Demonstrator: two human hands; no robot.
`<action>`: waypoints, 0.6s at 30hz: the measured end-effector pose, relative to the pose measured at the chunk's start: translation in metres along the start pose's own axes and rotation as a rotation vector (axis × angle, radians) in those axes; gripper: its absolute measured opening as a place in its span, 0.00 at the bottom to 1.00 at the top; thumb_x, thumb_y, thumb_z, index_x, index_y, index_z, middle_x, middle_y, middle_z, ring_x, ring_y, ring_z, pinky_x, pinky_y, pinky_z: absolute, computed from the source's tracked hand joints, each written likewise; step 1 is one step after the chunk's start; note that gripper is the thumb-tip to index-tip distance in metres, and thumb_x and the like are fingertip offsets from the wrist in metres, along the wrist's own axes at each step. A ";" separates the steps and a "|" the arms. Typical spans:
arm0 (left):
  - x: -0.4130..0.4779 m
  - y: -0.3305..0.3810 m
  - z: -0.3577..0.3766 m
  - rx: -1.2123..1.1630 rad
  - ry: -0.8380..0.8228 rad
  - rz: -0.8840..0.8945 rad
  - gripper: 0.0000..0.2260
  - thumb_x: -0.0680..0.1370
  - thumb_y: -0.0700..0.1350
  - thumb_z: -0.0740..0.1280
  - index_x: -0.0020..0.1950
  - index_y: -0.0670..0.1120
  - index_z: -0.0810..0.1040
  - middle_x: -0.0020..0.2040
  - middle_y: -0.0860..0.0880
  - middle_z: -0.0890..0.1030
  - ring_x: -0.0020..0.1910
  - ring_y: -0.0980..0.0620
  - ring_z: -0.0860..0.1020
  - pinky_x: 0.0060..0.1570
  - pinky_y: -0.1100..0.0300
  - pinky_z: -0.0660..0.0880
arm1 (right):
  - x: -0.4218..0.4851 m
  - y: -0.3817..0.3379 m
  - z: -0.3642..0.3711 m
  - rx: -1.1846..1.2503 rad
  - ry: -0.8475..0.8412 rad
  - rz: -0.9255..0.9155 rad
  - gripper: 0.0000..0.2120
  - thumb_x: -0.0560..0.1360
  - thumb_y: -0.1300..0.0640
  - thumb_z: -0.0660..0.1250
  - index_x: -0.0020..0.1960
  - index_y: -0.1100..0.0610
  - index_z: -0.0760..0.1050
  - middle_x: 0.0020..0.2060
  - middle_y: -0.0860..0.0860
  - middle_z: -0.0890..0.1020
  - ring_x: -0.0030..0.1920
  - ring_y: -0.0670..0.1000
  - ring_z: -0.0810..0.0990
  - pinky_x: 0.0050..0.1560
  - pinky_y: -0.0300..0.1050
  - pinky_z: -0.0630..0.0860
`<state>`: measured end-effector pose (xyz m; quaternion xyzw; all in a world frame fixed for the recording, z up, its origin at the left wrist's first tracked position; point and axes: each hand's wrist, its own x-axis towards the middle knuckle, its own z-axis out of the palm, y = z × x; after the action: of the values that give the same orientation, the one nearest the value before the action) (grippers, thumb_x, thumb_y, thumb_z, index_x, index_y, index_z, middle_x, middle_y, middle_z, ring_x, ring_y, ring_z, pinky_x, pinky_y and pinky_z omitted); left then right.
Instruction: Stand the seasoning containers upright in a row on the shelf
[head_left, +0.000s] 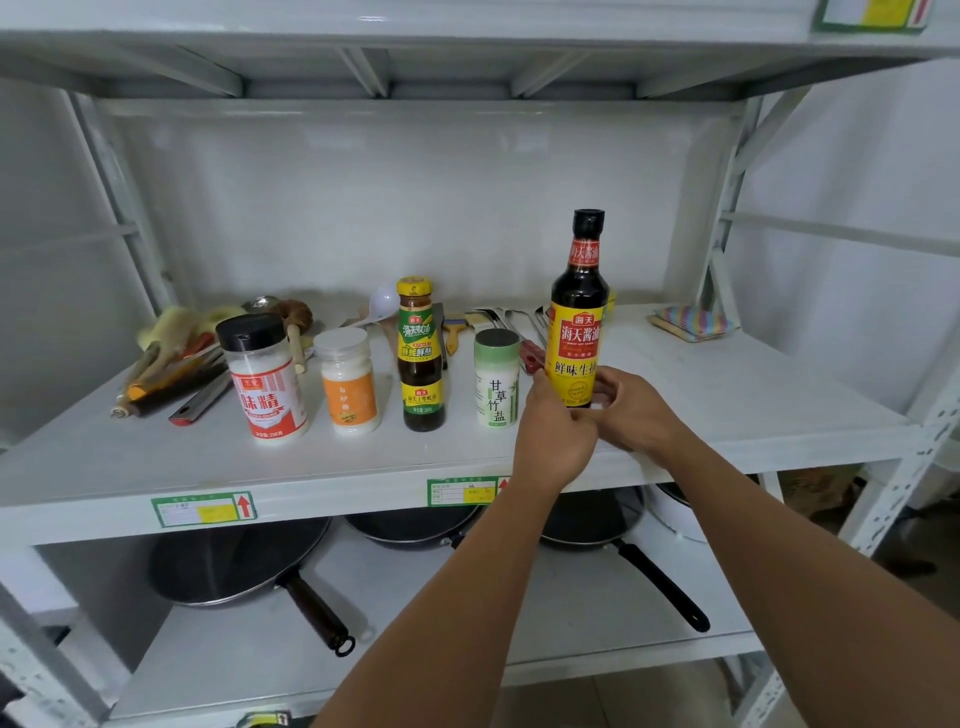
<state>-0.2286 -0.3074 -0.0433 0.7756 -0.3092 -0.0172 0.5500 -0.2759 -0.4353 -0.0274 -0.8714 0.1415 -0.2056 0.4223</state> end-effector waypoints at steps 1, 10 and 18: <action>-0.001 0.000 -0.001 -0.002 -0.007 -0.001 0.25 0.75 0.39 0.65 0.72 0.49 0.67 0.62 0.49 0.77 0.58 0.51 0.78 0.51 0.61 0.72 | 0.001 0.001 0.000 -0.009 0.003 0.001 0.34 0.67 0.48 0.82 0.71 0.49 0.78 0.62 0.47 0.85 0.61 0.47 0.83 0.69 0.54 0.77; -0.006 0.007 -0.004 0.029 -0.048 -0.036 0.27 0.75 0.40 0.64 0.74 0.47 0.65 0.65 0.47 0.76 0.61 0.48 0.77 0.55 0.57 0.74 | 0.005 0.003 0.002 -0.107 0.004 0.007 0.33 0.70 0.50 0.81 0.72 0.51 0.76 0.64 0.48 0.84 0.62 0.48 0.83 0.69 0.54 0.77; -0.047 0.027 -0.053 0.136 -0.247 -0.068 0.30 0.82 0.42 0.65 0.82 0.44 0.57 0.79 0.45 0.66 0.76 0.45 0.67 0.67 0.60 0.64 | -0.024 -0.017 -0.006 -0.316 -0.093 0.113 0.44 0.71 0.47 0.80 0.81 0.54 0.64 0.76 0.53 0.73 0.73 0.55 0.74 0.72 0.53 0.72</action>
<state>-0.2594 -0.2452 -0.0136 0.8131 -0.3487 -0.1102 0.4529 -0.2987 -0.4186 -0.0166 -0.9261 0.2012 -0.1160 0.2973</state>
